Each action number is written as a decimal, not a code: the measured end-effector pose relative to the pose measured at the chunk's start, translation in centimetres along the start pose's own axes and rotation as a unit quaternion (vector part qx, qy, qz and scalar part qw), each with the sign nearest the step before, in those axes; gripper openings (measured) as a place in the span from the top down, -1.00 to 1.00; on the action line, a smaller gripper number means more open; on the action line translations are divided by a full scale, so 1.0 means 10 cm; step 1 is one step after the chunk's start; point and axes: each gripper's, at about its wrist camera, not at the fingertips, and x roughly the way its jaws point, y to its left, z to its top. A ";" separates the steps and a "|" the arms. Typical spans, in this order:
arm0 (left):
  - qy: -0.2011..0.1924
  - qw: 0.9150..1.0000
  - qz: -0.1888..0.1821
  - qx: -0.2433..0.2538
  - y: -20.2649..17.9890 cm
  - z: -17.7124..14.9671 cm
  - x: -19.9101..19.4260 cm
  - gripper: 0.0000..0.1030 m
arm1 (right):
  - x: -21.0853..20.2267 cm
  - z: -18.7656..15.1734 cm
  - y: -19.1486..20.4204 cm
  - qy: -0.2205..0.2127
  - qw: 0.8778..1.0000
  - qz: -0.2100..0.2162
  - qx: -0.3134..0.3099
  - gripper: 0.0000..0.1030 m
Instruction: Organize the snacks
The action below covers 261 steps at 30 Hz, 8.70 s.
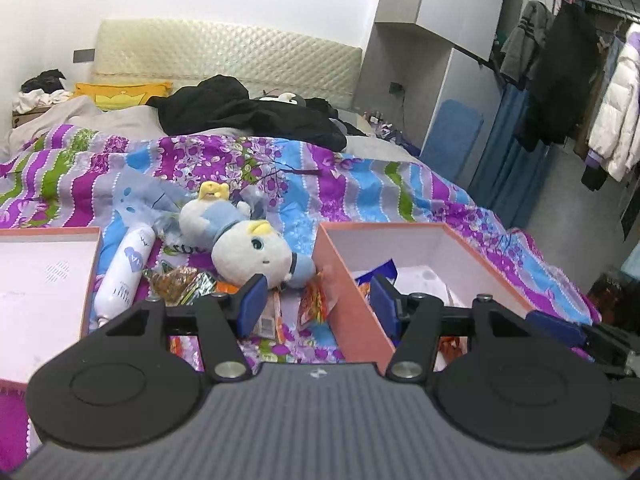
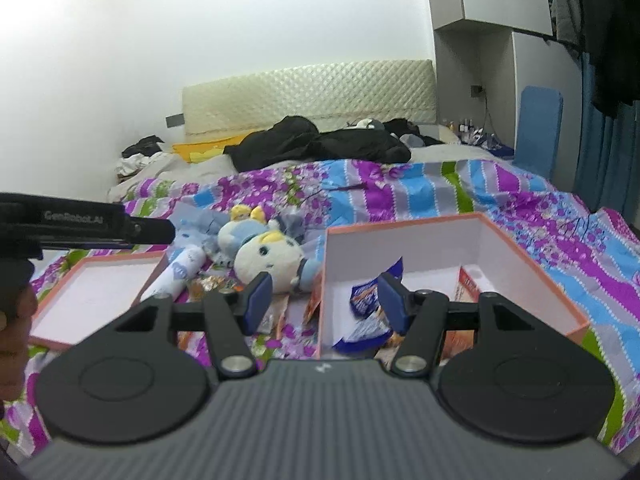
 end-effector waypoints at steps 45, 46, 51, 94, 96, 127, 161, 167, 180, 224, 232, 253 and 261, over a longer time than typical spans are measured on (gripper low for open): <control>0.084 0.991 0.025 -0.102 1.15 -1.25 0.32 -0.26 | 0.61 -0.98 0.92 0.075 0.994 -0.003 -0.075 -0.15; 0.085 0.991 0.023 -0.103 1.18 -1.23 0.40 -0.27 | 0.68 -0.99 0.93 0.077 0.994 -0.006 -0.072 -0.15; 0.089 0.990 0.019 -0.106 1.34 -1.10 0.79 -0.30 | 1.02 -0.96 0.98 0.070 0.995 -0.021 -0.060 -0.15; 0.201 0.969 -0.075 -0.121 1.60 -0.58 3.11 -0.39 | 2.97 -0.89 0.65 0.058 0.976 -0.171 0.123 0.48; 0.203 0.969 -0.070 -0.125 1.60 -0.60 3.14 -0.30 | 2.96 -0.88 0.61 0.061 0.975 -0.170 0.130 0.69; 0.140 0.967 0.012 -0.211 1.43 -0.83 1.65 1.00 | 1.65 -0.75 0.72 0.118 0.988 -0.091 0.050 0.87; 0.169 0.944 0.073 -0.272 1.42 -1.99 -0.11 0.17 | 0.67 -1.44 0.80 0.169 0.975 0.065 -0.132 0.67; 0.177 0.954 0.079 -0.228 1.43 -1.96 -0.20 -0.48 | 0.62 -1.41 0.77 0.171 0.975 0.106 -0.093 -0.27; 0.176 0.982 0.058 -0.042 1.28 -1.69 0.04 -0.75 | 0.89 -1.40 0.61 0.169 0.981 0.085 -0.041 -0.38; 0.196 0.978 0.068 -0.033 1.02 -1.90 0.59 0.44 | 0.97 -1.51 0.76 0.186 0.969 0.087 -0.135 -0.05; 0.176 0.979 0.078 -0.070 0.96 -1.80 0.43 0.50 | 0.95 -1.41 0.64 0.186 0.975 0.072 -0.100 -0.05; 0.087 0.991 0.068 -0.079 0.45 -0.91 -0.03 0.51 | 0.49 -0.48 0.36 0.088 0.994 0.062 -0.022 -0.05; 0.038 0.995 0.039 -0.083 0.22 -0.21 -0.15 0.51 | 0.26 0.12 0.16 0.029 0.998 0.053 -0.008 -0.05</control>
